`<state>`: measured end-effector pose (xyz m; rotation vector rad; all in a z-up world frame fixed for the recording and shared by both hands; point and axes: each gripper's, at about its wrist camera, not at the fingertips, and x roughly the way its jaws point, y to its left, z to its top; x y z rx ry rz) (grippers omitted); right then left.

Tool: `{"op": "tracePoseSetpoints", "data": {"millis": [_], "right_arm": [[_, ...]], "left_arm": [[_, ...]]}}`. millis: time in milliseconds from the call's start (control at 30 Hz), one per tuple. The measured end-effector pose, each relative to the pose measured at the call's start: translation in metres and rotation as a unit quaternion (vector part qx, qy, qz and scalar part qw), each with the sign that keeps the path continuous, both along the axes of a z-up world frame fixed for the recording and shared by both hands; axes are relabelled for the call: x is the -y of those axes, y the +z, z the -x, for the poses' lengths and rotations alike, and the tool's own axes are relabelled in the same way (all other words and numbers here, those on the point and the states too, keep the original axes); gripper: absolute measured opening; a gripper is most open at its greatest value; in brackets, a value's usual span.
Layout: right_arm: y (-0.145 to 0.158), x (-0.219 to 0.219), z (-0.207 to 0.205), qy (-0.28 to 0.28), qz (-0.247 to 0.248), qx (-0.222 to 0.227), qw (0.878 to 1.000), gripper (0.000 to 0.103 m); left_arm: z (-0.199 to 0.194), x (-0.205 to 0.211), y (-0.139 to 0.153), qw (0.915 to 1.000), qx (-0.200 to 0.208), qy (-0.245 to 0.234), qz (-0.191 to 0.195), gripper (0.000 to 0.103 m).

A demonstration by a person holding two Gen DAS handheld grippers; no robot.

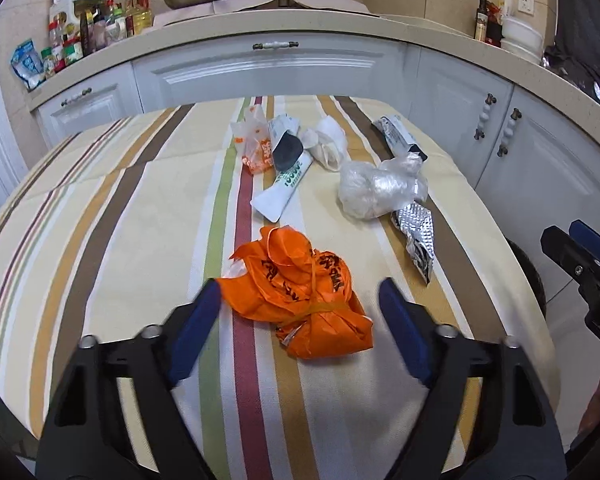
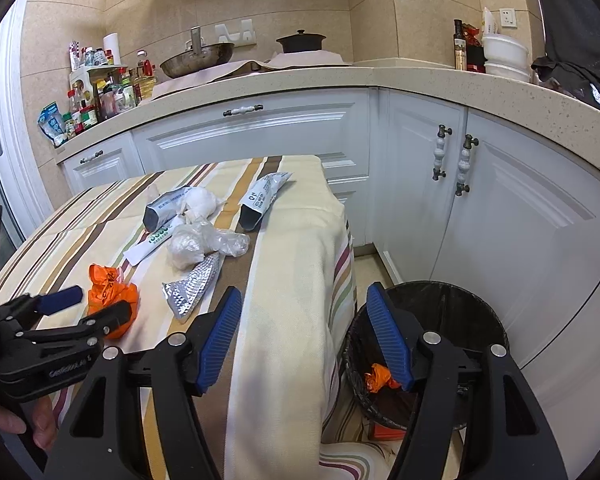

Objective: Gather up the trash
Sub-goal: 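Grasp the large orange printed bag with the left gripper, then grasp the silver foil packet with the right gripper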

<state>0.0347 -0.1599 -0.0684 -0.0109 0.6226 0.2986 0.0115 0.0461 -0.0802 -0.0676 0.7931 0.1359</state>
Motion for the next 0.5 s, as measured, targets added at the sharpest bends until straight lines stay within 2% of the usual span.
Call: {"op": "tracePoseSetpoints", "data": {"millis": [33, 100, 167, 267, 500], "right_arm": [[0.0, -0.002, 0.0, 0.002, 0.001, 0.001, 1.0, 0.064], [0.0, -0.007, 0.0, 0.007, 0.001, 0.0, 1.0, 0.064], [-0.001, -0.013, 0.0, 0.013, 0.001, -0.001, 1.0, 0.064], [-0.002, -0.026, -0.001, 0.029, 0.001, -0.005, 1.0, 0.064], [-0.003, -0.062, -0.006, 0.07, 0.009, -0.016, 0.997, 0.064]], "left_arm": [[-0.001, -0.002, -0.001, 1.0, -0.003, -0.003, 0.003, 0.057], [0.0, -0.004, -0.002, 1.0, -0.001, -0.006, 0.006, 0.055], [0.002, -0.006, 0.0, 0.9999, 0.006, -0.01, 0.005, 0.039], [0.004, -0.01, 0.003, 0.9999, 0.011, -0.013, -0.001, 0.031], [0.007, -0.034, 0.008, 0.9999, 0.015, 0.004, 0.007, 0.031]]}}
